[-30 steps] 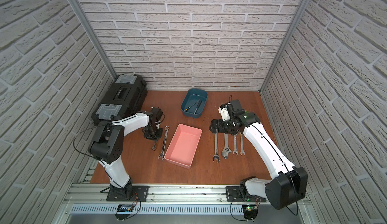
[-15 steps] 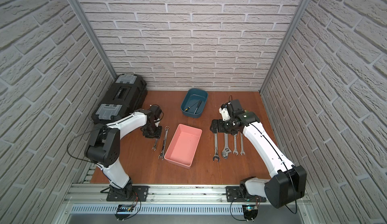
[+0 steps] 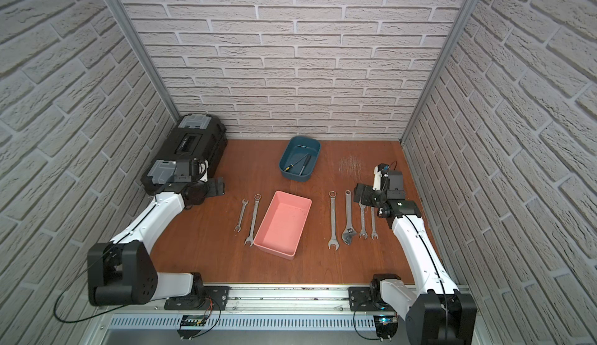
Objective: Take out the wrench from the storage box
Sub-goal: Reset both arms
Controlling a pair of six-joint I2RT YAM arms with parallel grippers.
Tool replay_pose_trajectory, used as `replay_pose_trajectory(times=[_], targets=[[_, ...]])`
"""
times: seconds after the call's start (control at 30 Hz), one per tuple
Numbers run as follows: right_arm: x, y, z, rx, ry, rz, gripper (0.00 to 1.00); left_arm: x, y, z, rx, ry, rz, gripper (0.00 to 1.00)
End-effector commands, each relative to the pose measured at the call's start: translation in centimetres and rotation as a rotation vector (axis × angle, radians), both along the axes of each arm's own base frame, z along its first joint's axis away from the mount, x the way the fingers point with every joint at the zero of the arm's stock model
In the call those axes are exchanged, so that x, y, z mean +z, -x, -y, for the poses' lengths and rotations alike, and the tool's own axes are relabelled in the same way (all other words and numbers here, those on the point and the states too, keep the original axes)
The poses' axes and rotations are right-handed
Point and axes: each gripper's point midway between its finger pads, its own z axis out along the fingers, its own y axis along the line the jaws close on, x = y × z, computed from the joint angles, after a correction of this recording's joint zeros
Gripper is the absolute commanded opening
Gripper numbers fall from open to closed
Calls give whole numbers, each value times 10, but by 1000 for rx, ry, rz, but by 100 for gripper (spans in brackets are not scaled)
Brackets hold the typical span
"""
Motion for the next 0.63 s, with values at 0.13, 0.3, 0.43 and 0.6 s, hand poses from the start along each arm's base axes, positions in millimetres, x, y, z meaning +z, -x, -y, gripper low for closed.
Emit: replay_pose_trajectory(times=[0.13,0.3,0.43,0.6], targets=[[4,-31,52,-120,248,290,99,4,-41,-20,0,-81,267,98],[-5,-45,51,-84,287,350,99,3,-49,-14,-25,-83,316,99],[-10,-49,50,-68,288,359,99,5,-49,1,-80,-104,333,98],[-16,-52,41,-36,252,391,99,9,-45,13,-139,-115,372,98]])
